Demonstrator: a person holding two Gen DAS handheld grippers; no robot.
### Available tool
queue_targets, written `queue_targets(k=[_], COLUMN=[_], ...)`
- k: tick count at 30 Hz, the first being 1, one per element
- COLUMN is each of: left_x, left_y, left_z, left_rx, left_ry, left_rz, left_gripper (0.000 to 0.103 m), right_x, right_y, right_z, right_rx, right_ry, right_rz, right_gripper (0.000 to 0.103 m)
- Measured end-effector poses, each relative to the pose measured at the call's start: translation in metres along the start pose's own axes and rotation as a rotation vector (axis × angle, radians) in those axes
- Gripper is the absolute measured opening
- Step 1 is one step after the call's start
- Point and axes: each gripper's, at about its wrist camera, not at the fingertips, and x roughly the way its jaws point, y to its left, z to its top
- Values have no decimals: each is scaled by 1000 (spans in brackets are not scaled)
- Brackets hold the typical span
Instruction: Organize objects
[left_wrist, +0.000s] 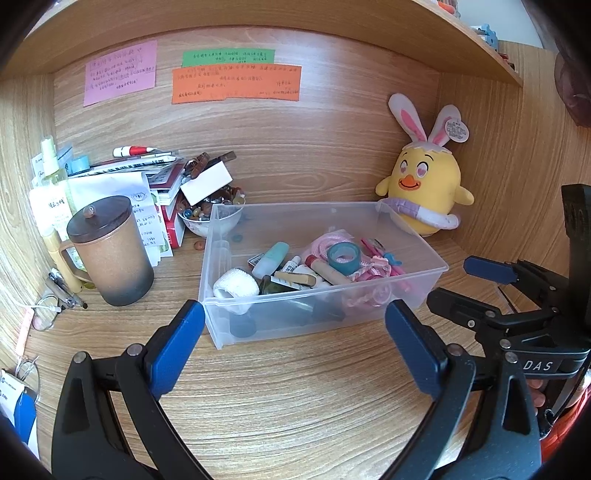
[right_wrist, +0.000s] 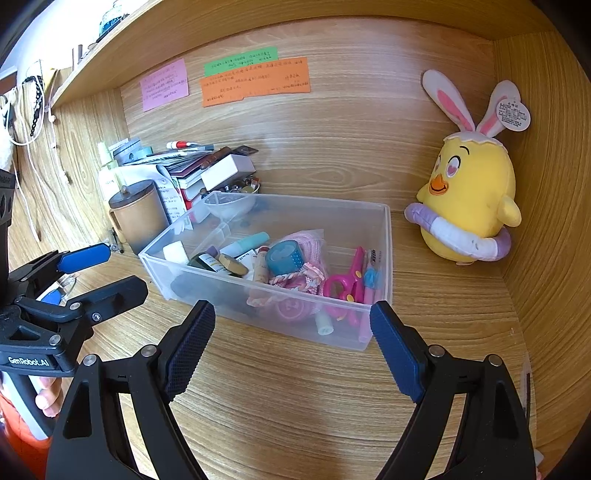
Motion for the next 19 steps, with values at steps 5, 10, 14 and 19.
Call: queue_targets(k=[5, 10, 14, 19], left_x=[1, 2, 2, 0], left_y=[0, 0, 0, -2], left_z=[0, -1, -2, -3], left_rx=[0, -1, 2, 7], left_ry=[9, 12, 5, -2], left_rz=[-4, -9, -16, -14], left_gripper=[101, 101, 101, 101], right_x=[0, 1, 1, 2], right_y=[2, 4, 5, 7], right_z=[0, 0, 0, 0], right_rx=[-2, -5, -5, -11], right_ry=[0, 0, 1, 1], right_rz=[0, 0, -1, -2], right_gripper=[84, 84, 84, 84])
